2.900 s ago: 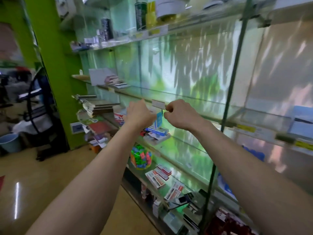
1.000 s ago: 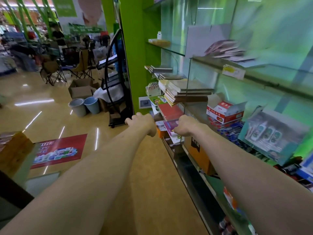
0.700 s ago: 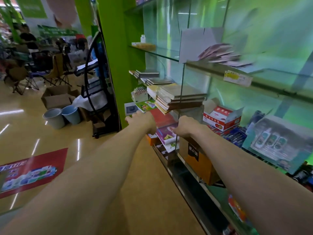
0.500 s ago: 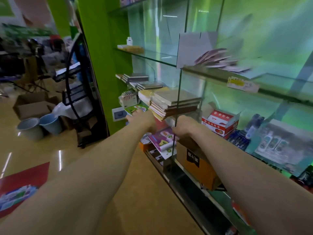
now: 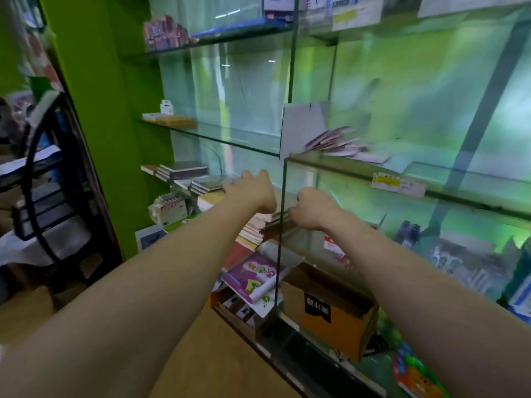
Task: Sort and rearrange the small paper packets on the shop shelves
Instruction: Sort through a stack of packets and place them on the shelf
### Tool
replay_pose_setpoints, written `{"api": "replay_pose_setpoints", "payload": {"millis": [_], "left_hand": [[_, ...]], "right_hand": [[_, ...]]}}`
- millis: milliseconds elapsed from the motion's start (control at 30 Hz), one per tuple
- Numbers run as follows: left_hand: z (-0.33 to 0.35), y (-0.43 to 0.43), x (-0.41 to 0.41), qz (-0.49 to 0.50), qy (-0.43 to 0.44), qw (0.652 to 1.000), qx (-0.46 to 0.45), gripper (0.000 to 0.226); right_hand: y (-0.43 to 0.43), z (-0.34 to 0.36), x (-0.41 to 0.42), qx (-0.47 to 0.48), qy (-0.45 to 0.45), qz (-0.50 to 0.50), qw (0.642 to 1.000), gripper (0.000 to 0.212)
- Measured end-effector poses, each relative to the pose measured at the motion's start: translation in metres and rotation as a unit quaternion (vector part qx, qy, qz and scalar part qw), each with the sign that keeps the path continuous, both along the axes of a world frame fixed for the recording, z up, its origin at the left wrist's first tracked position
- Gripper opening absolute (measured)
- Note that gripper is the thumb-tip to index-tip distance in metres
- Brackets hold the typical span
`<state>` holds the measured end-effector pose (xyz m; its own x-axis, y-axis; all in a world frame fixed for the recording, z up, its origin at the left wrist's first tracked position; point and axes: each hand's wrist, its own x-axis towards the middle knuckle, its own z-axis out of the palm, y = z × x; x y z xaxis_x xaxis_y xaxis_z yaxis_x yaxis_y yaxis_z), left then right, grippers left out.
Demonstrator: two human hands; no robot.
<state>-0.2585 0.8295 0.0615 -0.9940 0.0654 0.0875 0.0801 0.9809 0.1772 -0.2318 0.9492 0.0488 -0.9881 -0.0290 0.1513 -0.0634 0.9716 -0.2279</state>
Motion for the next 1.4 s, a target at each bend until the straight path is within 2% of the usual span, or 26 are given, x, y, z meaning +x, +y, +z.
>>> {"api": "replay_pose_setpoints", "payload": {"millis": [67,167,333,433,533,733,1033,1133,1233,1300,1400], "left_hand": [[0.014,0.007,-0.01,-0.009,0.027,1.0,-0.004,0.071],[0.03,0.021,-0.025,-0.032,0.043,0.999,0.001,0.069],[0.049,0.05,-0.055,-0.072,0.07,0.995,0.006,0.065],[0.056,0.07,-0.072,-0.105,0.076,0.992,0.009,0.067],[0.056,0.091,-0.09,-0.142,0.085,0.986,-0.004,0.068],[0.06,0.136,-0.119,-0.208,0.093,0.974,-0.002,0.07],[0.051,0.199,-0.156,-0.311,0.131,0.941,0.026,0.073],[0.05,0.212,-0.163,-0.354,0.155,0.922,0.012,0.06],[0.046,0.22,-0.171,-0.425,0.138,0.894,-0.039,0.041],[0.039,0.222,-0.18,-0.441,0.152,0.882,-0.068,0.044],[0.032,0.222,-0.19,-0.448,0.217,0.862,-0.093,0.046]], "right_hand": [[0.006,0.014,-0.006,0.013,0.02,-0.011,1.0,0.033],[0.018,0.03,-0.016,0.022,0.051,-0.025,0.998,0.022],[0.048,0.05,-0.041,0.011,0.116,-0.046,0.992,0.02],[0.073,0.066,-0.057,0.007,0.143,-0.059,0.988,0.03],[0.106,0.079,-0.071,-0.001,0.158,-0.089,0.983,0.031],[0.175,0.085,-0.102,-0.011,0.126,-0.16,0.979,0.033],[0.225,0.071,-0.123,-0.005,0.065,-0.194,0.979,0.045],[0.231,0.066,-0.124,-0.015,0.012,-0.193,0.981,0.063],[0.235,0.058,-0.126,-0.025,-0.084,-0.19,0.978,0.087],[0.238,0.052,-0.13,-0.026,-0.119,-0.195,0.973,0.09],[0.24,0.046,-0.135,-0.021,-0.121,-0.21,0.97,0.089]]}}
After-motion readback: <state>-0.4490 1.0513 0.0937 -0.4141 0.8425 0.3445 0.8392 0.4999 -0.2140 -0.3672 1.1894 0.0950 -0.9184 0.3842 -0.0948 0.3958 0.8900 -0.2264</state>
